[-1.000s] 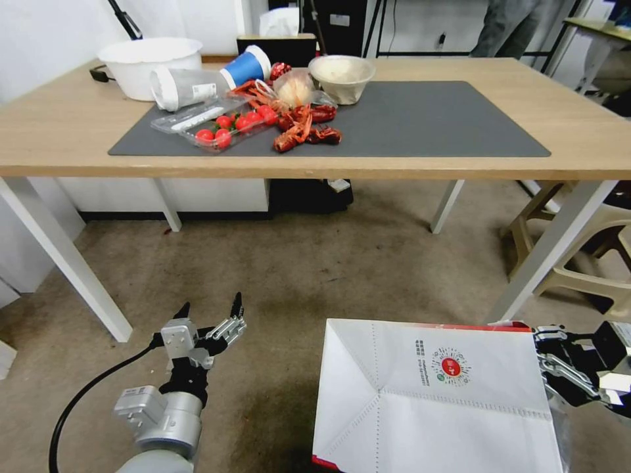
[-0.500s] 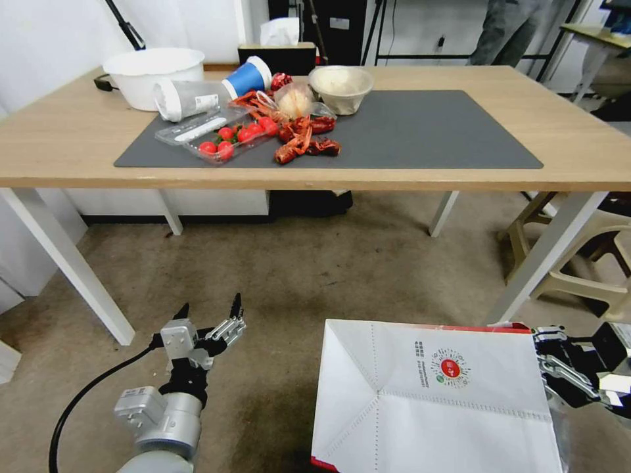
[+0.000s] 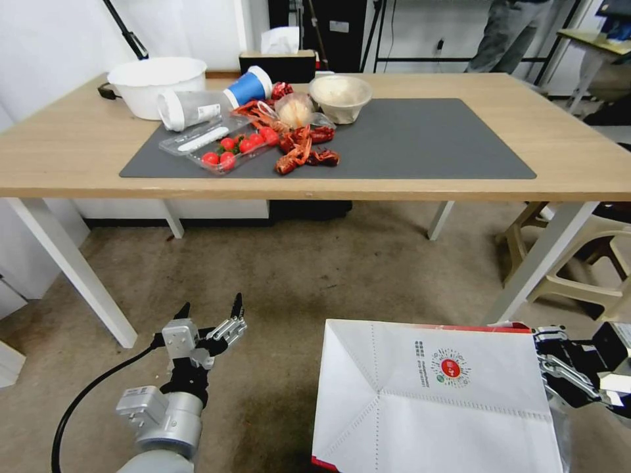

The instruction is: Pick up the food delivery bag from the floor and place it on the table.

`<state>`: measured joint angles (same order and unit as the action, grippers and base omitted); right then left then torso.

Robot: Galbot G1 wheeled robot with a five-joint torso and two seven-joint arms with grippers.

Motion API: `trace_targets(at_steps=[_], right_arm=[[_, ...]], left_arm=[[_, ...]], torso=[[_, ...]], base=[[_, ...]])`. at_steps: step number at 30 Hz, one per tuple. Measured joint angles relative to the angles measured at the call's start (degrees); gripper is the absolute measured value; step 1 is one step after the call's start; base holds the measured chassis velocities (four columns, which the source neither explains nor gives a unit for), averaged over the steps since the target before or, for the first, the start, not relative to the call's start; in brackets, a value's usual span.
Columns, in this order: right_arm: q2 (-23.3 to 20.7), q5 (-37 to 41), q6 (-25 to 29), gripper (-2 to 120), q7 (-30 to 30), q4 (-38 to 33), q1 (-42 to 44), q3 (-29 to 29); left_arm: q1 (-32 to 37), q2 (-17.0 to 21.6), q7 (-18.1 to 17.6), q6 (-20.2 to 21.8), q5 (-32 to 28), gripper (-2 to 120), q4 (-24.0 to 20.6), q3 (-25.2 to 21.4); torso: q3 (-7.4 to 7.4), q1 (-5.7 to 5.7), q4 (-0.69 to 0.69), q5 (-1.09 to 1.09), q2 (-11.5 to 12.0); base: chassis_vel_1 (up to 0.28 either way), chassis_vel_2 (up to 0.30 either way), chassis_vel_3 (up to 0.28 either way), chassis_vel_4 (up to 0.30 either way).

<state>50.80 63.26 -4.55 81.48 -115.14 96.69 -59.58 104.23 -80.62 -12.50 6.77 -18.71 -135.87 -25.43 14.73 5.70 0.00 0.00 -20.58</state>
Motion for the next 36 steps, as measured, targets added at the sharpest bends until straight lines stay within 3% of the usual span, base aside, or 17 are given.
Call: trace_targets(at_steps=[36], right_arm=[[-0.16,-0.09,0.12,0,0.1,0.09,-0.38,0.22]], left_arm=[[0.05,0.0,0.22,0.16,0.11,100,-0.07,-0.12]], torso=[[5.55,3.01,0.0,0.0,-8.57]], base=[[0.0,0.0,0.0,0.0]])
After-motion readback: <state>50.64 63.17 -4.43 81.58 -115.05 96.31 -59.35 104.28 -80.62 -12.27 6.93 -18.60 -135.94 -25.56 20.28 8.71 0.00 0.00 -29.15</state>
